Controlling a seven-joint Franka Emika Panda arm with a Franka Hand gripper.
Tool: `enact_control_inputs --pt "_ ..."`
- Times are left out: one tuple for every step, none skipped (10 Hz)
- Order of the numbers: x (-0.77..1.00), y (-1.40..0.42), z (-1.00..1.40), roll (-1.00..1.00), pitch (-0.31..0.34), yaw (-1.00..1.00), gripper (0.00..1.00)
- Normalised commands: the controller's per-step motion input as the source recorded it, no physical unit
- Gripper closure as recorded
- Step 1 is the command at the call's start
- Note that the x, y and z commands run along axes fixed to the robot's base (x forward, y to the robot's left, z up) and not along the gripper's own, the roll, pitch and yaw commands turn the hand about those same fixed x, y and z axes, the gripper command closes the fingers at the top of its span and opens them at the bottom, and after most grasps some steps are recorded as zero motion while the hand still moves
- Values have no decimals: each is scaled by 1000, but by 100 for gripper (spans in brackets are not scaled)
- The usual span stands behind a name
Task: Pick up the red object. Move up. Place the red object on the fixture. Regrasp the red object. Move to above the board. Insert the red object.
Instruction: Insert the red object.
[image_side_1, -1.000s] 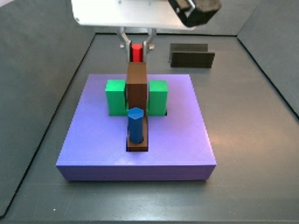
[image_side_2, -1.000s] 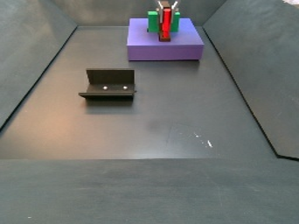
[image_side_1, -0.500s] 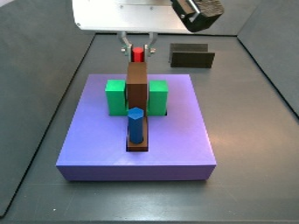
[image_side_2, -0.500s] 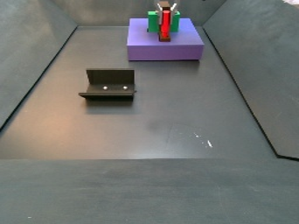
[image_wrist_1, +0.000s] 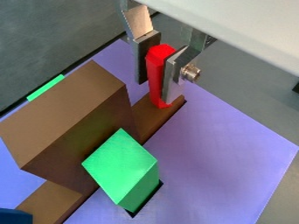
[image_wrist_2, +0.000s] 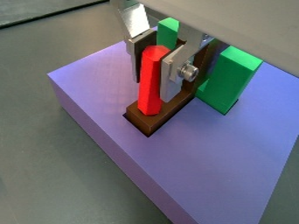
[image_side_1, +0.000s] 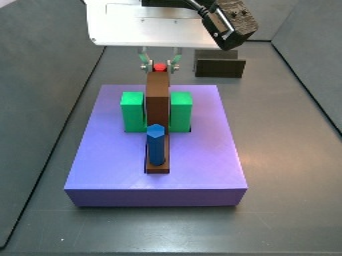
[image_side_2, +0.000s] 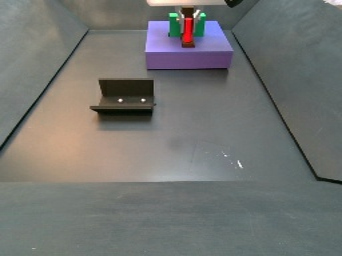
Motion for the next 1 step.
enact_control_inputs --pt "0 0 0 0 0 0 100"
